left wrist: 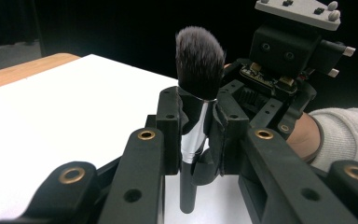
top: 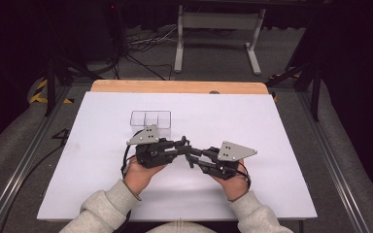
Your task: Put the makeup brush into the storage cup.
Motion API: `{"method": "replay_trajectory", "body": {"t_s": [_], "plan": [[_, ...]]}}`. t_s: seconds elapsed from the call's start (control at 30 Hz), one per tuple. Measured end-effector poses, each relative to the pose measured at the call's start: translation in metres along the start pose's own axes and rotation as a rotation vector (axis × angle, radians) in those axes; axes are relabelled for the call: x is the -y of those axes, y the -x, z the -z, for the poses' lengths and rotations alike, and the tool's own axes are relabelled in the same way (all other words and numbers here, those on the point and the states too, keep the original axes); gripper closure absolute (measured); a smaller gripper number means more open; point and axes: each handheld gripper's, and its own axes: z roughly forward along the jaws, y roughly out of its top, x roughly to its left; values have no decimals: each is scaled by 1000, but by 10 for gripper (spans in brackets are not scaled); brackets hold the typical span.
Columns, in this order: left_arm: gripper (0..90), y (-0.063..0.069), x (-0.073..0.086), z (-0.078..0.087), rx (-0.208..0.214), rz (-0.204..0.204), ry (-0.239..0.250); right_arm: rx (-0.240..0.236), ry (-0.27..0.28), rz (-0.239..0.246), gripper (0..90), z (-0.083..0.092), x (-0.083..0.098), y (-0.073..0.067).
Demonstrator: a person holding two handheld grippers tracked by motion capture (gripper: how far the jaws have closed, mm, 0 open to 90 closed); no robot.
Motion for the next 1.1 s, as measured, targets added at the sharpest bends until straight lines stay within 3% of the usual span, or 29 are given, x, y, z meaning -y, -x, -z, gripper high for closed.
{"method": "replay_trajectory", "body": {"t_s": [0.27,0.4,0.43,0.5,0.77,1.1], "plan": [[761,0,-7,4,-23,-19,-3,9,7,-7,669,5,-2,1],[762,-2,-12,8,-40,-24,-4,26,23,-18,527,12,-6,2],[762,-4,-14,10,-48,-26,-6,30,26,-26,527,15,-7,3],[763,-5,-16,13,-56,-22,-6,40,36,-31,407,19,-8,4],[764,-14,-28,26,-115,-37,-6,106,49,-32,197,34,-14,9],[764,-24,-37,38,-168,-43,-7,142,36,-33,107,49,-14,13]]}}
